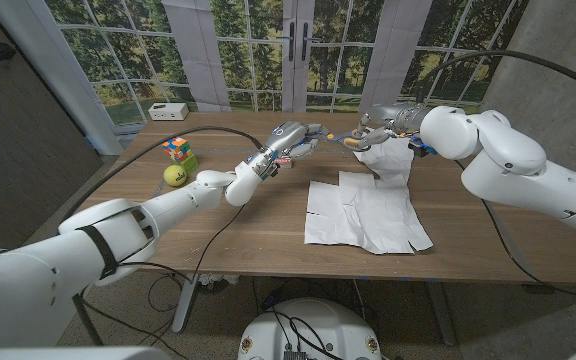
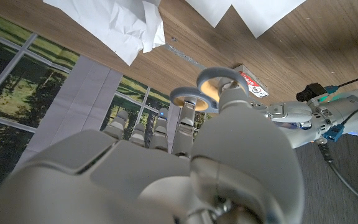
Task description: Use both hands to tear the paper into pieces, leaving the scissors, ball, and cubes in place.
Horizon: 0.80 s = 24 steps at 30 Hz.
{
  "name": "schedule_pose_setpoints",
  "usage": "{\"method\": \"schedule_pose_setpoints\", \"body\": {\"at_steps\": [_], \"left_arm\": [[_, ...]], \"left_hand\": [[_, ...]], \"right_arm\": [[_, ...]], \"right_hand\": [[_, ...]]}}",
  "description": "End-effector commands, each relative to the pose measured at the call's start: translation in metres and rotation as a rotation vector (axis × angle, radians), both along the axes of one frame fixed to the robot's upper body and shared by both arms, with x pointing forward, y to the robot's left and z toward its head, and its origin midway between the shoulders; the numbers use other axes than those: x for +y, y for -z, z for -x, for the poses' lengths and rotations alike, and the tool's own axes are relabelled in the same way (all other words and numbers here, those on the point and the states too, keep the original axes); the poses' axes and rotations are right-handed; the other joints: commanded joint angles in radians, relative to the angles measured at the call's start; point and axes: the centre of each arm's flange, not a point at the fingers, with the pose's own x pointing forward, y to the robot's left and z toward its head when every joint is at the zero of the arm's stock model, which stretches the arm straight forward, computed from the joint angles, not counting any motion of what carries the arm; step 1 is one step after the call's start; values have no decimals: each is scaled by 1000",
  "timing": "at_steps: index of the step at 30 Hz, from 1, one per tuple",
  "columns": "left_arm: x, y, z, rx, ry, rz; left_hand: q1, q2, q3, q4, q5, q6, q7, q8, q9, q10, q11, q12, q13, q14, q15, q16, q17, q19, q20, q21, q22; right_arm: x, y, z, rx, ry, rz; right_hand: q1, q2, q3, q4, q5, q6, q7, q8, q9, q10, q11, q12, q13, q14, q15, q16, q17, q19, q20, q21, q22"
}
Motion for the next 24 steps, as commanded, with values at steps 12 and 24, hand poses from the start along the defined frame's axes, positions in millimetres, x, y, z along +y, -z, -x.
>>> {"method": "schedule_pose_setpoints", "body": {"at_steps": [12,24], "left_arm": [[-1,1,6,-8,7,5],[-4,0,4,-10,13,6]], "left_hand": [[-1,-6,3,-4,-2,1,-3,10,1,-1,-2,6,3,0,-1,3,3,-7,-87,2,4],[-1,-6,4,-3,0,-4,-3,11,2,-6,-2,6,3,-2,-1,2,3,-11,-87,1,6]], "right_arm": [[6,4,4,-38,10,52],[7,5,2,-30,16,72]], "right_hand": [[32,9,-14,-14,38,39,10,21,11,52,-12,18,2,45,32,14,1,47,-5,8,2],[36,10,-23,-12,51,55,12,26,14,67,-17,21,2,48,10,10,1,48,-2,5,2]]}}
